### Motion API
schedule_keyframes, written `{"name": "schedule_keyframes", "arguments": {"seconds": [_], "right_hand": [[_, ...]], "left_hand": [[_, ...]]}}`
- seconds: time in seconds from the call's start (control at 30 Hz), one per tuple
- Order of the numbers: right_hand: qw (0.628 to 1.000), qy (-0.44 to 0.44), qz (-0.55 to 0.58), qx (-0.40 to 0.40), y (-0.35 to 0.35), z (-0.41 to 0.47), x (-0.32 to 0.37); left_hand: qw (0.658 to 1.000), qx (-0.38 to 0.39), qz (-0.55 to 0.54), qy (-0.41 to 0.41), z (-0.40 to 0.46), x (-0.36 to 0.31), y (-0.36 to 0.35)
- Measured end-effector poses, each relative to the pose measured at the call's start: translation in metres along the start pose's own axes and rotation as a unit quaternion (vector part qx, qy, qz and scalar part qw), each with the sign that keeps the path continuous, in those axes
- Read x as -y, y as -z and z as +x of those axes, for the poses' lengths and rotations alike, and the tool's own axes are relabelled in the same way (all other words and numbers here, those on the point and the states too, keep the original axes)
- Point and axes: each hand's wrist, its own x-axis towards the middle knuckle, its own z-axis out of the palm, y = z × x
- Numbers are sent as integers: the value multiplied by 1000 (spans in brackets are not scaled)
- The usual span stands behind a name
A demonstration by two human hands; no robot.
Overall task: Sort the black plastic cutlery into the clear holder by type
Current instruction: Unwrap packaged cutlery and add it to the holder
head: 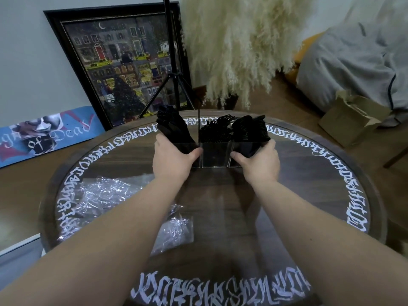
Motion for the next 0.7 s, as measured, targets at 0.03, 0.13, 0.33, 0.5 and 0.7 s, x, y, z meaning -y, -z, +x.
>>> {"name": "schedule_keyframes", "arguments": {"seconds": [0.03, 0.13, 0.33, 0.5, 0.7], "right_hand": [[1000, 1, 0, 0, -1, 2, 0], [1000, 3, -8, 3, -2, 5, 2], [998, -8, -55, 27, 5, -18, -6], [995, 12, -84, 60, 11, -62, -13], [976, 130, -83, 157, -14, -112, -1]], "left_hand": [[1000, -1, -1, -1, 2, -1, -1], [1000, -1, 3, -3, 5, -1, -2], [999, 28, 26, -3, -10, 14, 10], [993, 68, 87, -50, -45, 40, 42], [953, 53, 247, -168, -69, 80, 104]]}}
